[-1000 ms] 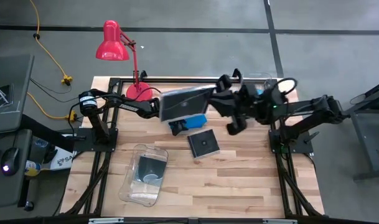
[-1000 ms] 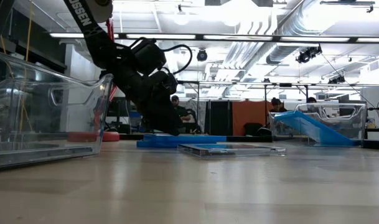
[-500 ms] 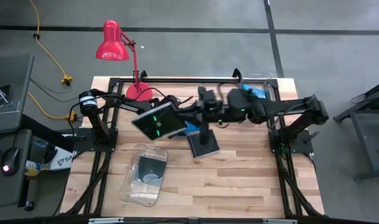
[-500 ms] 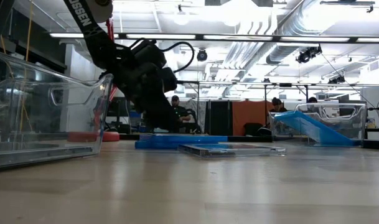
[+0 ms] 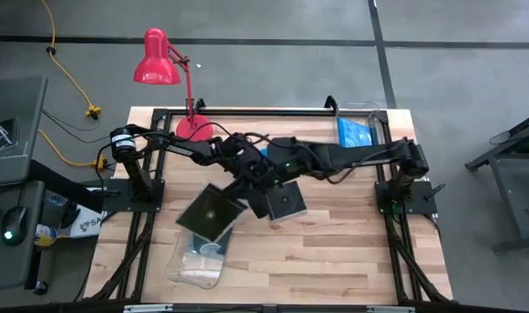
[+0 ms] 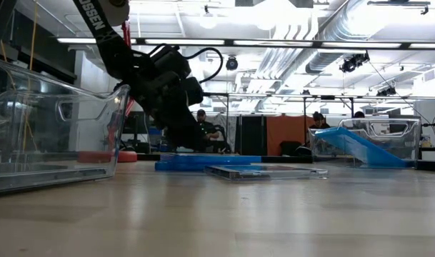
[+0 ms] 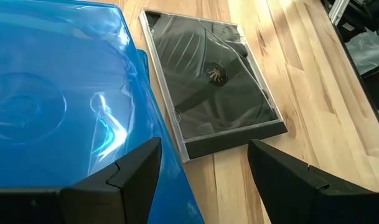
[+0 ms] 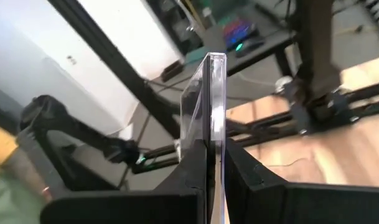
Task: Pick & place jewel cases by type
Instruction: Put the black cd case into the bottom transparent bin
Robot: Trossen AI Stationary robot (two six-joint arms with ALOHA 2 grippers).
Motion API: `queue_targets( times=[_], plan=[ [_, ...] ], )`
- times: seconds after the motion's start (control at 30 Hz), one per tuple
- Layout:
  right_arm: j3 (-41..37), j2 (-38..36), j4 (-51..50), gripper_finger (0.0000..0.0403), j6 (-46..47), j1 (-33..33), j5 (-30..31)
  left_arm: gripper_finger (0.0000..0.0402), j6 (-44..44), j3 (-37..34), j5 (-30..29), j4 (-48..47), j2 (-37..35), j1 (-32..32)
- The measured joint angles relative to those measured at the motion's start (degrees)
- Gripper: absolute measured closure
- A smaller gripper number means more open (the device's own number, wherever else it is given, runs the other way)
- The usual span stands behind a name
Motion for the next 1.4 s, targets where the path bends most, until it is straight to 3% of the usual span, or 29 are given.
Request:
queue_targets(
  times=[0.2, 0.63, 1.13, 1.4],
  plan=[
    [-0.2, 1.2, 0.6, 0.0395, 2.6, 0.0, -1.6, 0.0163, 1.5, 0.0, -0.2, 0.0, 0.0, 0.0],
    [-0.2, 2.8, 0.7, 0.0395, 3.8, 0.0, 2.7, 0.0163, 2.9, 0.0, -1.7, 0.2, 0.0, 0.0],
    [-0.2, 8.7, 4.3, 0.0395, 5.7, 0.0, 0.0, 0.0163, 5.6, 0.0, -1.3, 0.2, 0.0, 0.0],
    [4.3, 11.6, 2.7, 0.0395, 3.5, -0.1, -0.3, 0.0163, 6.7, 0.1, -1.1, 0.4, 0.0, 0.0]
  ],
)
